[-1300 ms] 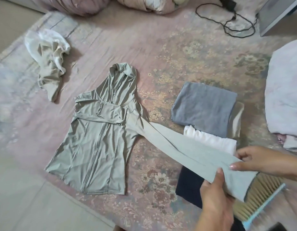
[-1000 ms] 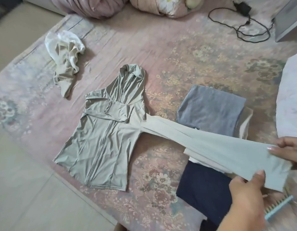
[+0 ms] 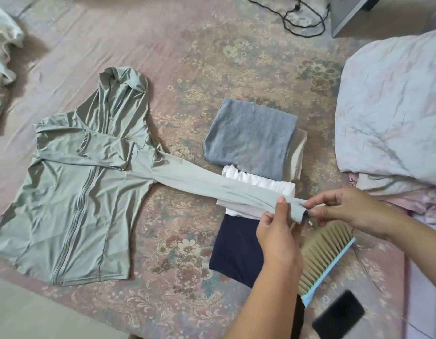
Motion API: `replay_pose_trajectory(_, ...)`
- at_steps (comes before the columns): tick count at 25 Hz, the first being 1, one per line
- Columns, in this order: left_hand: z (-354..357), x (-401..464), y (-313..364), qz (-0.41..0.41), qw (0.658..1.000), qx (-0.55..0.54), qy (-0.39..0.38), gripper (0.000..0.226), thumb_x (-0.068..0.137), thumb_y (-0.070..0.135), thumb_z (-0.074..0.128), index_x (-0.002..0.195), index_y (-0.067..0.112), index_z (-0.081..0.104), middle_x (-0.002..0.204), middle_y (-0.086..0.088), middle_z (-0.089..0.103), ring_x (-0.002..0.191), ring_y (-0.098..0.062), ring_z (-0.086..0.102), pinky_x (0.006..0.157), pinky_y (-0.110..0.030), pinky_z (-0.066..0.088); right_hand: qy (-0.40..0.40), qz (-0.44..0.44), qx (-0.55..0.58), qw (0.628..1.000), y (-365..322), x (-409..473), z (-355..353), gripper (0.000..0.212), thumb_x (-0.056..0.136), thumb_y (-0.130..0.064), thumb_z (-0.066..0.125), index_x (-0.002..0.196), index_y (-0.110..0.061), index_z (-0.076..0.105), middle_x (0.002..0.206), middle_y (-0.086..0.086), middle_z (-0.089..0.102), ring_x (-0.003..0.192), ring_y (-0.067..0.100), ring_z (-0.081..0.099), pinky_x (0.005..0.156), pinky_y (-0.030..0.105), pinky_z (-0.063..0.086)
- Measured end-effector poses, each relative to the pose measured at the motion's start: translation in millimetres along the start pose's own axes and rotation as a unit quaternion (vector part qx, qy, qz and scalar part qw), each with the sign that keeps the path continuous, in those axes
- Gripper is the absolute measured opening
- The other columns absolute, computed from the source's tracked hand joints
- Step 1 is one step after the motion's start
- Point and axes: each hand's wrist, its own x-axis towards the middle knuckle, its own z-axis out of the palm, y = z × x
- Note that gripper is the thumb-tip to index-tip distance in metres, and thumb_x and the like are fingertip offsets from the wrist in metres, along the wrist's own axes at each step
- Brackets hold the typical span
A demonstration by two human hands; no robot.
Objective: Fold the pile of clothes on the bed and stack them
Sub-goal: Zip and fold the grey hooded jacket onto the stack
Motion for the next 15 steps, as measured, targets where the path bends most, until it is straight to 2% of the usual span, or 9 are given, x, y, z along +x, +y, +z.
replay_pose_trajectory(2, 2.6, -2.7, 4.1, 0.019, 0.999, 0.034, 0.013, 0.018, 0.090, 0.013, 0.064, 0.077, 0.005, 0.056, 0.063, -0.002, 0.066, 0.058, -0.011, 0.063, 0.060, -0.027, 0.056, 0.007, -0.043, -0.059, 0.997, -3.0, -1.2, 5.2, 0.046, 0.050, -0.043, 0.083, 0.088, -0.019, 0.073, 0.108, -0.002, 0.066, 0.099, 0.009, 0.062, 0.082, 0.013, 0.044)
replay_pose_trajectory(4, 3.8, -4.0, 9.0, 0.034, 0.997, 0.061, 0.023, 0.019, 0.089, 0.012, 0.066, 0.075, 0.006, 0.055, 0.061, 0.000, 0.065, 0.056, -0.009, 0.063, 0.058, -0.026, 0.055, 0.013, -0.104, -0.098, 0.990, -6.8, -3.5, 10.7, 0.041, 0.055, -0.053, 0.082, 0.086, -0.029, 0.074, 0.121, -0.018, 0.054, 0.113, -0.003, 0.050, 0.094, 0.015, 0.036)
replay_pose_trajectory(6, 4.8, -7.2, 13.5, 0.044, 0.995, 0.081, 0.024, 0.020, 0.089, 0.013, 0.067, 0.074, 0.007, 0.055, 0.056, 0.003, 0.062, 0.053, -0.009, 0.062, 0.059, -0.025, 0.056, 0.018, -0.139, -0.036, 0.989, -5.5, -5.0, 15.6, 0.045, 0.056, -0.062, 0.079, 0.087, -0.030, 0.075, 0.108, -0.011, 0.068, 0.101, 0.001, 0.062, 0.090, 0.019, 0.047)
replay_pose_trajectory(9, 4.4, -18.5, 16.1, 0.060, 0.994, 0.097, 0.001, 0.018, 0.086, 0.019, 0.069, 0.078, 0.006, 0.059, 0.060, 0.005, 0.063, 0.060, -0.009, 0.066, 0.064, -0.024, 0.056, 0.045, -0.165, 0.039, 0.985, -4.7, -3.9, 26.4, 0.022, 0.067, -0.036, 0.075, 0.075, -0.016, 0.074, 0.080, 0.004, 0.074, 0.077, 0.013, 0.070, 0.081, 0.030, 0.054)
replay_pose_trajectory(10, 3.6, -22.5, 15.7, 0.074, 0.991, 0.110, -0.012, 0.020, 0.082, 0.023, 0.072, 0.086, 0.005, 0.062, 0.067, 0.003, 0.066, 0.065, -0.008, 0.066, 0.068, -0.022, 0.056, 0.054, -0.160, 0.052, 0.984, -4.5, -2.8, 30.2, 0.026, 0.065, -0.040, 0.076, 0.071, -0.015, 0.072, 0.076, 0.005, 0.074, 0.073, 0.013, 0.069, 0.079, 0.031, 0.054)
replay_pose_trajectory(12, 0.6, -26.5, 12.1, 0.098, 0.982, 0.162, -0.025, 0.033, 0.076, 0.022, 0.077, 0.100, 0.005, 0.064, 0.077, 0.002, 0.063, 0.064, 0.001, 0.061, 0.066, -0.013, 0.050, 0.064, -0.146, 0.058, 0.985, -2.4, -2.0, 35.6, 0.052, 0.051, -0.070, 0.076, 0.066, -0.020, 0.070, 0.070, 0.002, 0.071, 0.067, 0.009, 0.065, 0.071, 0.023, 0.053)
replay_pose_trajectory(13, -1.0, -26.0, 10.5, 0.110, 0.977, 0.181, -0.014, 0.032, 0.076, 0.017, 0.079, 0.101, 0.007, 0.063, 0.077, 0.003, 0.060, 0.061, 0.004, 0.058, 0.063, -0.011, 0.048, 0.063, -0.138, 0.054, 0.987, -0.7, -1.0, 36.9, 0.059, 0.042, -0.081, 0.072, 0.063, -0.026, 0.069, 0.067, 0.001, 0.069, 0.066, 0.007, 0.063, 0.068, 0.020, 0.051)
replay_pose_trajectory(15, -3.7, -23.1, 10.5, 0.137, 0.971, 0.196, 0.021, 0.020, 0.076, 0.010, 0.079, 0.089, 0.008, 0.063, 0.075, 0.001, 0.061, 0.060, 0.001, 0.056, 0.060, -0.012, 0.046, 0.043, -0.131, 0.030, 0.990, 1.7, 1.3, 37.7, 0.063, 0.035, -0.087, 0.067, 0.060, -0.029, 0.069, 0.067, 0.002, 0.069, 0.067, 0.007, 0.061, 0.067, 0.020, 0.049)
